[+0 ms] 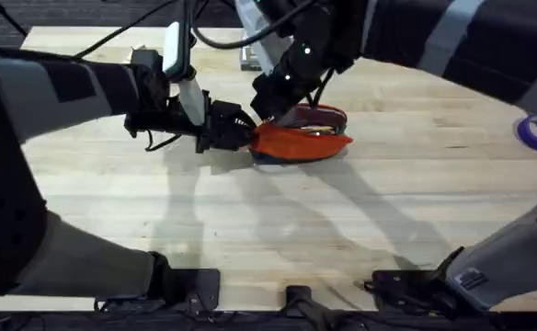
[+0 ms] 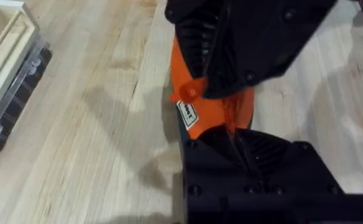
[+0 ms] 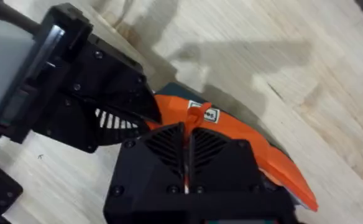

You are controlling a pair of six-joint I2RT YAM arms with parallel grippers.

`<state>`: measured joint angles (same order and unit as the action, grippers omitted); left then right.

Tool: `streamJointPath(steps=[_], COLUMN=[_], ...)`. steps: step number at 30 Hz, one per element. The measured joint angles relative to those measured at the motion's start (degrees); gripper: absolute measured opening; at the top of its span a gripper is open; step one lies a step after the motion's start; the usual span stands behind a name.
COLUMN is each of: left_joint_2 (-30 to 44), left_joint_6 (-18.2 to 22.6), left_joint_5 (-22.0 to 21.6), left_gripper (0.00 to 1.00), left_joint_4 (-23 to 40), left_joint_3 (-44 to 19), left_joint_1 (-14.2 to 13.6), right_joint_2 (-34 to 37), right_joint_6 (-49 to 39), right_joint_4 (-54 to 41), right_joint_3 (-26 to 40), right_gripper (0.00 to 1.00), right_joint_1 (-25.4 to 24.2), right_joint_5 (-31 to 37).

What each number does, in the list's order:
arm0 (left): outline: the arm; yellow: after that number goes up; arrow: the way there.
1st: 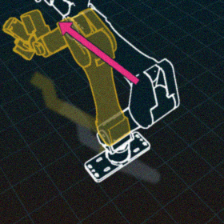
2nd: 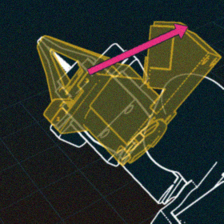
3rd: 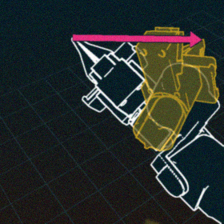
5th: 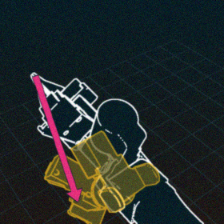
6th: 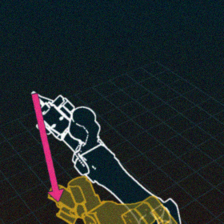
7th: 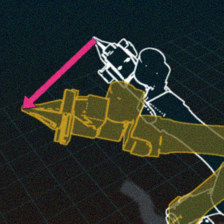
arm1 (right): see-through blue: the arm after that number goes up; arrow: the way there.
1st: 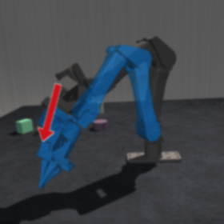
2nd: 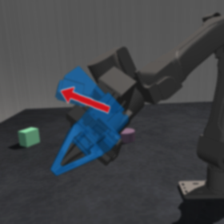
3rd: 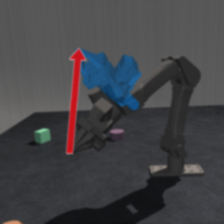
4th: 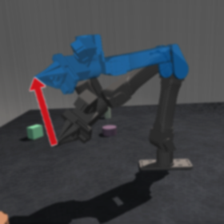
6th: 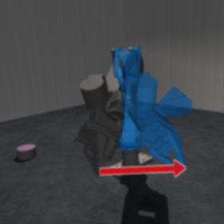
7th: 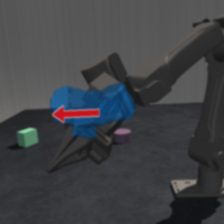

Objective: Unzip the bag, pick up the pens from the table one at a time and place them inside, then zip the bag closed.

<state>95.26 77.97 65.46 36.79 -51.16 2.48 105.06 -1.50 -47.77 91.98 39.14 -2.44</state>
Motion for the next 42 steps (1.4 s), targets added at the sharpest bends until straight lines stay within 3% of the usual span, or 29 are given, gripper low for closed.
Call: streamJointPath(steps=[21,42], left_joint_2=[0.0,0.0], left_joint_6=[-0.02,0.0], left_joint_5=[0.6,0.32], left_gripper=[0.043,0.043], left_joint_4=[-0.17,-0.17], left_joint_3=[0.0,0.0], left_joint_1=[-0.43,-1.03], right_joint_2=[-0.59,-0.59], right_joint_6=[0.24,0.24], right_joint_4=[-5.76,-9.71], right_joint_3=[0.0,0.0], right_gripper=[0.033,0.033], right_joint_1=[-10.61,-29.76], right_joint_5=[-3.4,-3.77])
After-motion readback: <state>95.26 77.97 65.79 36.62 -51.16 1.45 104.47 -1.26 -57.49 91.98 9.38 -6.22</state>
